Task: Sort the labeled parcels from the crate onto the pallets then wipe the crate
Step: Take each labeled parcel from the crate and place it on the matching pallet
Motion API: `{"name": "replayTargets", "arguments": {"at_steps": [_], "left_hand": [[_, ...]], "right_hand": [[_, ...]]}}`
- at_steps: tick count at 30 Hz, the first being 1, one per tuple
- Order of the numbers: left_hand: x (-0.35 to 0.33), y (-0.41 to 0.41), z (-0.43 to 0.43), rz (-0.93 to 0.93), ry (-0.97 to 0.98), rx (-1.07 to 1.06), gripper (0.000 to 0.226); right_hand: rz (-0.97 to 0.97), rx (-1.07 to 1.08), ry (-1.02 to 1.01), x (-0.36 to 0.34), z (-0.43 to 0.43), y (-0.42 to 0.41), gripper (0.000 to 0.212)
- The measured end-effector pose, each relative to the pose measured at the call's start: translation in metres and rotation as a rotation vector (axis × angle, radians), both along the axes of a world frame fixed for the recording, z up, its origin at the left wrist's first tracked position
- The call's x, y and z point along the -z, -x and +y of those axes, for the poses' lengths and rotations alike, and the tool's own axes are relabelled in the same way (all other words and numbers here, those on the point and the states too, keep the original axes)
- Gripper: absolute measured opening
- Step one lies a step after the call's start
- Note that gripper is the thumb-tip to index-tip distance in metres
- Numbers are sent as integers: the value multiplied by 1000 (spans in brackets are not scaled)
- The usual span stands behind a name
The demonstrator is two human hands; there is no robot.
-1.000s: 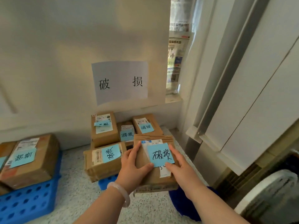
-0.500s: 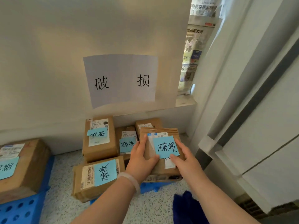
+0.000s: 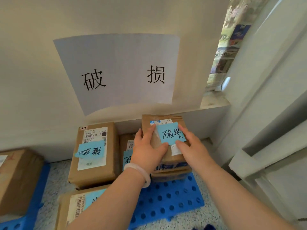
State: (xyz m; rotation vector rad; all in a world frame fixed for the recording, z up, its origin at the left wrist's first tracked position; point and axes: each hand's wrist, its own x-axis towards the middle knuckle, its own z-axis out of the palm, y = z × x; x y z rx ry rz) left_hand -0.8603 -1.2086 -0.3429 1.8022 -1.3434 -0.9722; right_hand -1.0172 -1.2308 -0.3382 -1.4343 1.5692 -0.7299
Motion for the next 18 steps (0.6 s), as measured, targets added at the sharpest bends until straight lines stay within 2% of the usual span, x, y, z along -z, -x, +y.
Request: {"name": "replayTargets", "arguments": {"at_steps": [5, 9, 13, 15, 18], "left_hand": [[-2, -6, -17, -7, -22, -18, 72], [-10, -13, -18, -137, -106, 39, 77], [-24, -15, 11, -303, -76, 106, 84], [-29, -11, 38, -461, -10, 166, 84], [-29, 1, 87, -572, 76, 266, 85]], "right_hand": [[27, -55, 5, 2, -27, -5, 54], [167, -109, 60, -5, -25, -3, 57], [245, -44, 189, -18, 22, 8, 63], [270, -41, 190, -18, 57, 13, 69], [286, -57, 149, -10, 118, 25, 77]]}}
